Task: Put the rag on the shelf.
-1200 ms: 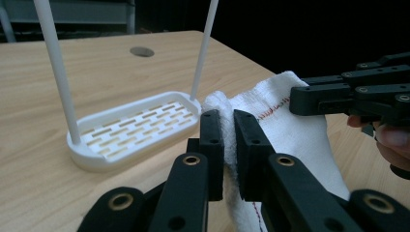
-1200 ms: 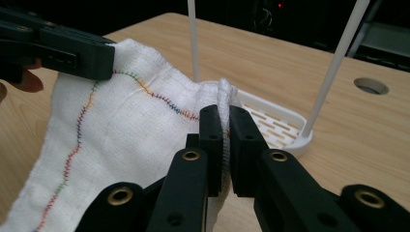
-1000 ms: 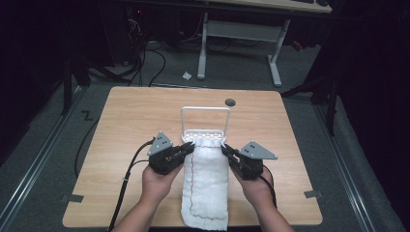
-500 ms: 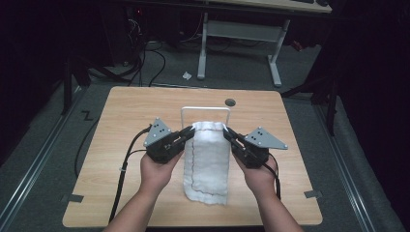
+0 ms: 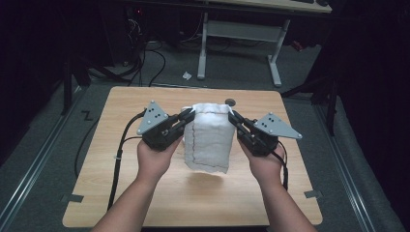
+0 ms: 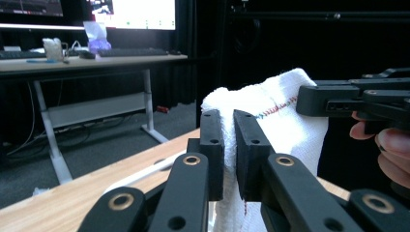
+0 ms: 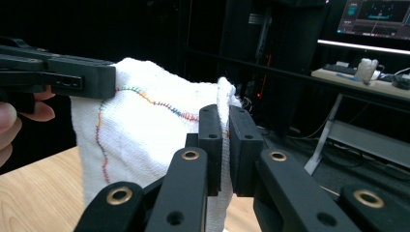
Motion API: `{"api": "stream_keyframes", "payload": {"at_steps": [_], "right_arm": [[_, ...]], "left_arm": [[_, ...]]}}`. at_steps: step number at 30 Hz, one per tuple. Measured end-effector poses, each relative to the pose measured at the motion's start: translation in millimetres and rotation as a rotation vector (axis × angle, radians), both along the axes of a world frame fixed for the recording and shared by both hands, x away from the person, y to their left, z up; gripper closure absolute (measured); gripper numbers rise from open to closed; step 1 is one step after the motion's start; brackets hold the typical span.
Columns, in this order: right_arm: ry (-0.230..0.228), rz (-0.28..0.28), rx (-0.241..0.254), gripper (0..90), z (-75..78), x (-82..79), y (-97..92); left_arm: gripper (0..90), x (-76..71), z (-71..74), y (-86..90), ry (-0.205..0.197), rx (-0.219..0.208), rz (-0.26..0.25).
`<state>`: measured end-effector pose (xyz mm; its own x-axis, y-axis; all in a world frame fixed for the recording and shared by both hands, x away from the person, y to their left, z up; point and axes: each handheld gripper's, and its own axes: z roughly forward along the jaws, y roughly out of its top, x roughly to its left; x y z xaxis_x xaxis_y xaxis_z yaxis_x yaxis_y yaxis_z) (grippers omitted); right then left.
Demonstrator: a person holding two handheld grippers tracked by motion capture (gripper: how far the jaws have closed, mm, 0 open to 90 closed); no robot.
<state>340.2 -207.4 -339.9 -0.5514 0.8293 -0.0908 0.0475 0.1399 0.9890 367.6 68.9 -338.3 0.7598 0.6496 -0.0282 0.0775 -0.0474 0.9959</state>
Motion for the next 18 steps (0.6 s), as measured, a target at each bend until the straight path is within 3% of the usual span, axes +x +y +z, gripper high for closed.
{"api": "stream_keyframes", "payload": {"at_steps": [4,9,13,18], "right_arm": [[0.002,0.015,0.022,85.6,2.8,0.4,-1.6],[0.000,0.021,0.025,85.6,4.7,-0.7,-1.4],[-0.011,0.011,0.005,85.6,11.1,4.8,1.1],[-0.025,-0.001,0.007,85.6,24.6,15.8,2.9]], "left_arm": [[83.5,-0.1,0.4,-1.3,-0.028,0.008,0.001],[83.5,5.7,2.0,-0.9,-0.004,0.002,0.009],[83.5,16.6,8.9,-2.4,0.011,0.010,0.018],[83.5,31.0,21.2,-2.9,-0.013,0.032,0.047]]}}
